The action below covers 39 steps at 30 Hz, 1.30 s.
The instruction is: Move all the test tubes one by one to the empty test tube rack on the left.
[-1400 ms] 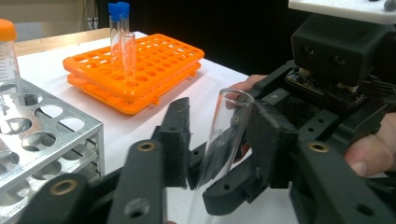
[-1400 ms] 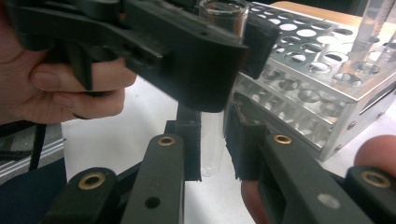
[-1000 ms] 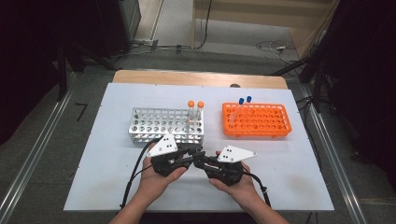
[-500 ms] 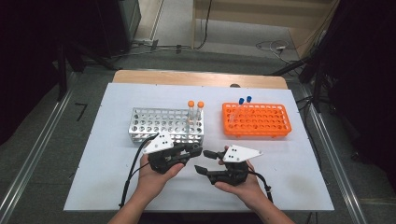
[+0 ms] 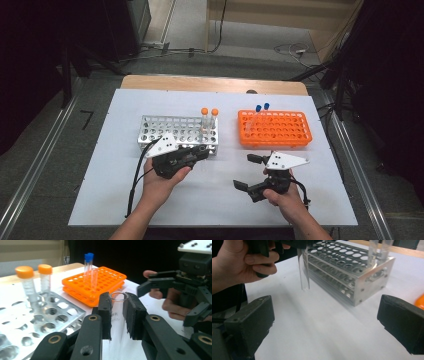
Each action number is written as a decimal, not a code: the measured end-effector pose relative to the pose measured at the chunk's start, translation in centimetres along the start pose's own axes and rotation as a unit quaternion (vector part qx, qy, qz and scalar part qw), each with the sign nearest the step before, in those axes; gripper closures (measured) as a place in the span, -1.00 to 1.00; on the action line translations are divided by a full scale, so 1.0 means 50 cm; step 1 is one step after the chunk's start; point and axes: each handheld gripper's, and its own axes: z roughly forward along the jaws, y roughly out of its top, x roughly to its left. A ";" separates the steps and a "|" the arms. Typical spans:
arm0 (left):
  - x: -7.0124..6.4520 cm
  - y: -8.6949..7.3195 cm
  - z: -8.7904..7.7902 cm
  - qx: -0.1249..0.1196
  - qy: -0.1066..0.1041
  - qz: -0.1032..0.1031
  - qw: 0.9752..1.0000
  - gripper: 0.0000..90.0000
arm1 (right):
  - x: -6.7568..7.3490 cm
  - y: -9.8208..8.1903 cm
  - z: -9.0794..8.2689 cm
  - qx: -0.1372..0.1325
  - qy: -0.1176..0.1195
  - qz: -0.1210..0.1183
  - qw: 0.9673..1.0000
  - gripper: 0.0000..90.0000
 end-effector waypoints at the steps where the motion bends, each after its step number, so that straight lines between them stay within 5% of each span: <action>1: 0.003 0.002 -0.002 -0.001 0.003 0.000 1.000 0.71 | -0.003 -0.004 -0.006 0.001 -0.003 0.001 1.000 -1.00; 15: 0.061 0.041 -0.022 -0.022 0.051 -0.009 0.998 0.71 | -0.042 -0.055 -0.086 0.020 -0.031 0.018 0.999 -1.00; 31: 0.125 0.086 0.017 -0.024 0.092 -0.007 0.996 0.71 | -0.092 -0.075 -0.119 0.015 -0.060 0.042 0.997 -1.00; 39: 0.151 0.097 0.046 -0.027 0.137 -0.009 0.990 0.71 | -0.091 -0.075 -0.118 0.016 -0.063 0.041 0.997 -1.00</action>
